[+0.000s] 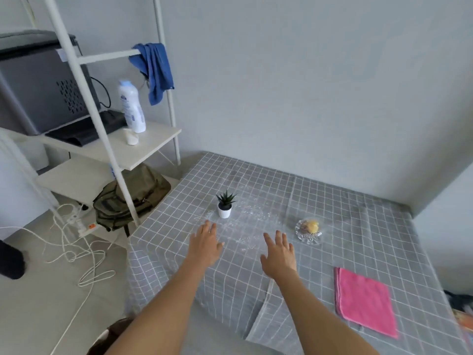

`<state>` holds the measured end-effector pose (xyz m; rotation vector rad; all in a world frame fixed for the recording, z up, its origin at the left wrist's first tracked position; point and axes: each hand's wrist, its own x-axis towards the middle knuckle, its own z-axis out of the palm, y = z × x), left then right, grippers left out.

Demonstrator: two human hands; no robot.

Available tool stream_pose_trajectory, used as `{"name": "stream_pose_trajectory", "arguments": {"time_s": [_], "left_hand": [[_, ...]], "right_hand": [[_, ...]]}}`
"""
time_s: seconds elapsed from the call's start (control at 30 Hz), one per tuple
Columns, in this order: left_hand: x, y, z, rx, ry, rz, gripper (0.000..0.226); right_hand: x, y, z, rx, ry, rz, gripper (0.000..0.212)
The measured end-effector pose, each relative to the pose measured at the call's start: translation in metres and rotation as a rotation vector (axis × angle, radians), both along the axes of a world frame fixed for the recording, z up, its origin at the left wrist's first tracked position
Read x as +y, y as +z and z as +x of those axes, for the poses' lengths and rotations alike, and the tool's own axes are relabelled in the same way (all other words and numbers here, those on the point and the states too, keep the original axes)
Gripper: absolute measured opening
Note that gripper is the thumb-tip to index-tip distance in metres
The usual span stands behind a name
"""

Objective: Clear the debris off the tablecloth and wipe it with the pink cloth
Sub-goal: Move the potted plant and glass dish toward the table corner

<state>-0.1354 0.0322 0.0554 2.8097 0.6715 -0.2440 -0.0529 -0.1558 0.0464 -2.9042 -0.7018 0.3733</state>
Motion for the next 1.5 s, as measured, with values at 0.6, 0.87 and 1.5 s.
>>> {"name": "stream_pose_trajectory", "arguments": {"time_s": [0.6, 0.87, 1.5], "left_hand": [[-0.04, -0.051, 0.086, 0.131, -0.176, -0.016, 0.07], [-0.017, -0.085, 0.115, 0.037, -0.058, -0.061, 0.066], [0.03, -0.124, 0.154, -0.554, 0.436, -0.45, 0.079]], "right_hand": [[-0.064, -0.035, 0.065, 0.109, -0.308, 0.064, 0.071], [-0.058, -0.058, 0.106, 0.039, -0.493, 0.115, 0.084], [-0.063, -0.112, 0.161, -0.033, -0.687, 0.515, 0.106]]}}
